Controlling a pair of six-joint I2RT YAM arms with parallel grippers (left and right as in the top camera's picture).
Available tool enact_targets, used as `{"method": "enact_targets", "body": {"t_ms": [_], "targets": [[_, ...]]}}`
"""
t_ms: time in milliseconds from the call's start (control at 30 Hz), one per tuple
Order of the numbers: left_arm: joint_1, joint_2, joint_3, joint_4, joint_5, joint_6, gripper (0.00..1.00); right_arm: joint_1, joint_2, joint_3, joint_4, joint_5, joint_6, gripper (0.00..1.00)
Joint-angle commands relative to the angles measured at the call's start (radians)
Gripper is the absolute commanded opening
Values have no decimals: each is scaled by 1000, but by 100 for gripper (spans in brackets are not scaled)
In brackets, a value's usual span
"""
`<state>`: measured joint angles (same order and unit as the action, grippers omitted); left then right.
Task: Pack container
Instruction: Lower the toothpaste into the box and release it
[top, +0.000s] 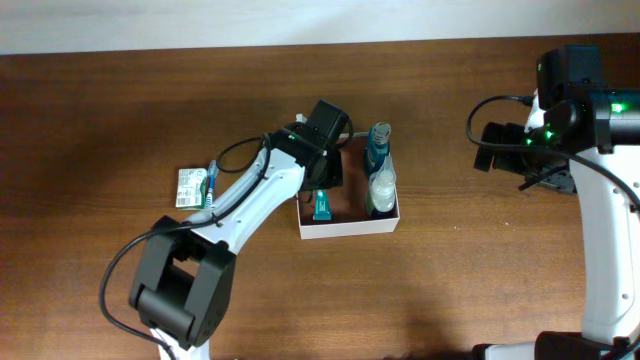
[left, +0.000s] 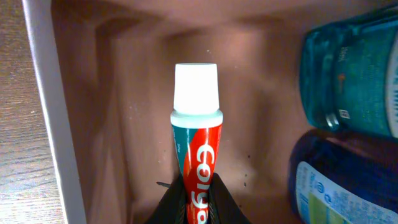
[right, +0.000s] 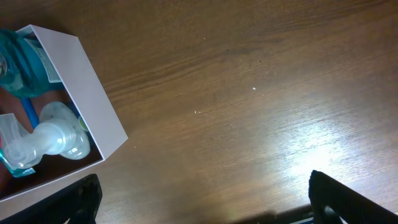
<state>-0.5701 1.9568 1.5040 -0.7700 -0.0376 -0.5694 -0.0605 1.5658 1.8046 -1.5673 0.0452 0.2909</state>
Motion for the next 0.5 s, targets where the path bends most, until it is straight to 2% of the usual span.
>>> {"method": "enact_targets", "body": {"t_ms": [0,133,200,400,467], "targets": [[1,10,10,0,-22,-11,1,-6,-17,13,0,12,2,98],[1,10,10,-1,-18,-11,2,-6,-17,13,1,12,1,98],[1,10,10,-1,-18,-11,11,-6,-17,13,0,12,2,98],[1,10,10,-8,-18,-11,13,-6,-17,13,0,12,1,98],[1,10,10,-9,-18,-10,17,-6,-17,13,0,12,2,99]]}}
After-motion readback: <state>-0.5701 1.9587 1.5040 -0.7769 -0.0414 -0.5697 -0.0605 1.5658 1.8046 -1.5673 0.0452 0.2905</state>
